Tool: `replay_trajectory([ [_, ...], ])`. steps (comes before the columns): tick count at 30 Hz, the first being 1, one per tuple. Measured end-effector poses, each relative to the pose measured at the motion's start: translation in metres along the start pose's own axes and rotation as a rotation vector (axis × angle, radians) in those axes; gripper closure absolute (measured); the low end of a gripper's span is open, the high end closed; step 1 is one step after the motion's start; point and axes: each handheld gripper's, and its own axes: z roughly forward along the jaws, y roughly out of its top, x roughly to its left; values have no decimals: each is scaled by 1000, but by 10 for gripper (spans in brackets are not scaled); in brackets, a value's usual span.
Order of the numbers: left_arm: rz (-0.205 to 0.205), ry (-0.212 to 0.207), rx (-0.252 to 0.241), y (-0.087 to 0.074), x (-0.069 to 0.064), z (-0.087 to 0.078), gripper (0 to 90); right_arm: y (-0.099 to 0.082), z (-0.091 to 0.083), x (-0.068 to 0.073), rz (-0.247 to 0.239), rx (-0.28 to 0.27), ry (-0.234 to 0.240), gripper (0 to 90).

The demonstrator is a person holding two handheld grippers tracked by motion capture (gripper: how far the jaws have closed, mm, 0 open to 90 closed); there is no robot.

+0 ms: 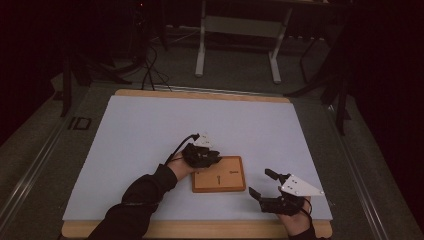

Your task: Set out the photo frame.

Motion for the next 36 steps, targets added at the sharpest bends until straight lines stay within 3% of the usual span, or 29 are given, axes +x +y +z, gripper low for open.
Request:
replay_trajectory([
  [11,30,1,15,1,0,3,837,0,2,1,0,20,5,170],
  [16,37,-16,18,2,3,4,842,0,5,4,-39,40,-6,170],
  [22,32,-38,31,4,6,4,842,3,12,13,-201,118,-24,170],
  [26,-2,-65,30,4,12,4,842,2,17,17,-235,148,-1,170],
  [29,-23,-82,35,6,16,5,843,1,21,25,-340,194,-21,178],
  [33,-14,-89,45,7,17,5,844,-3,26,36,-471,246,-49,206],
  [36,-30,-99,48,8,19,5,844,-8,31,45,-607,294,-100,260],
])
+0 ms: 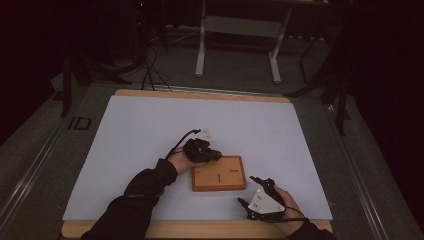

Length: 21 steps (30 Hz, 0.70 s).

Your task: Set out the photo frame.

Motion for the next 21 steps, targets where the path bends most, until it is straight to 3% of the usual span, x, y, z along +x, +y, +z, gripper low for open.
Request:
replay_trajectory([
  [5,-30,-29,-3,0,6,0,844,1,6,9,-110,63,-36,370],
  [7,-32,-34,2,1,6,0,844,1,7,10,-125,69,-46,375],
  [11,-36,-41,8,2,8,0,844,0,16,19,-293,125,-120,412],
  [18,-30,-47,17,3,8,1,844,-9,30,36,-528,154,-227,528],
  [21,-22,-48,26,4,8,0,843,-11,35,42,-590,178,-269,576],
])
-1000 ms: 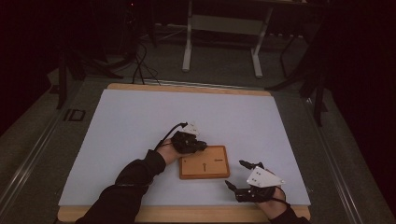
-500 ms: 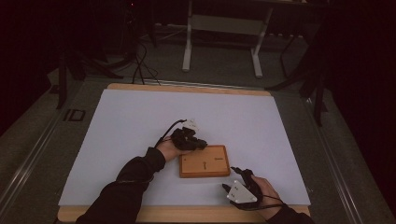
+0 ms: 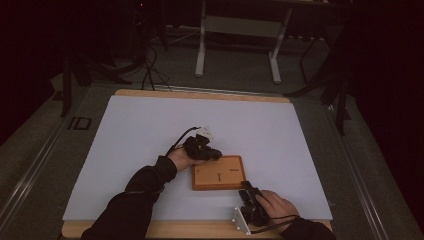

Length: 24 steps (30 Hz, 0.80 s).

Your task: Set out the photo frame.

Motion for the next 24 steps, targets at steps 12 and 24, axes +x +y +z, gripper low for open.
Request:
replay_trajectory([
  [12,9,-14,7,1,2,0,841,-1,11,6,-129,-22,-79,632],
  [24,14,-6,20,3,1,0,841,-1,12,5,-132,-36,-84,673],
])
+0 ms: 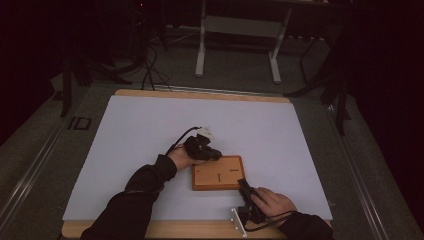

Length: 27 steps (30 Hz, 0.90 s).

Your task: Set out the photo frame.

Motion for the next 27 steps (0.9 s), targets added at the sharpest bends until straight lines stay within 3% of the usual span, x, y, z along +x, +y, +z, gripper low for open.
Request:
replay_trajectory([
  [4,3,-5,8,1,0,-1,815,0,-1,-1,3,-7,1,674],
  [8,34,25,-16,3,-6,-11,595,-1,-1,-3,11,-14,6,674],
  [11,33,40,-46,3,-10,-22,474,-3,-1,-6,15,-28,7,680],
  [16,52,38,-85,-2,-15,-41,227,-5,-2,-17,37,-39,40,686],
  [18,58,60,-96,-5,-19,-47,150,-5,-2,-22,45,-45,58,688],
  [20,74,93,-111,-10,-24,-53,138,-6,-3,-27,62,-54,71,690],
  [27,81,134,-146,-27,-32,-81,97,-9,-1,-45,90,-66,136,692],
])
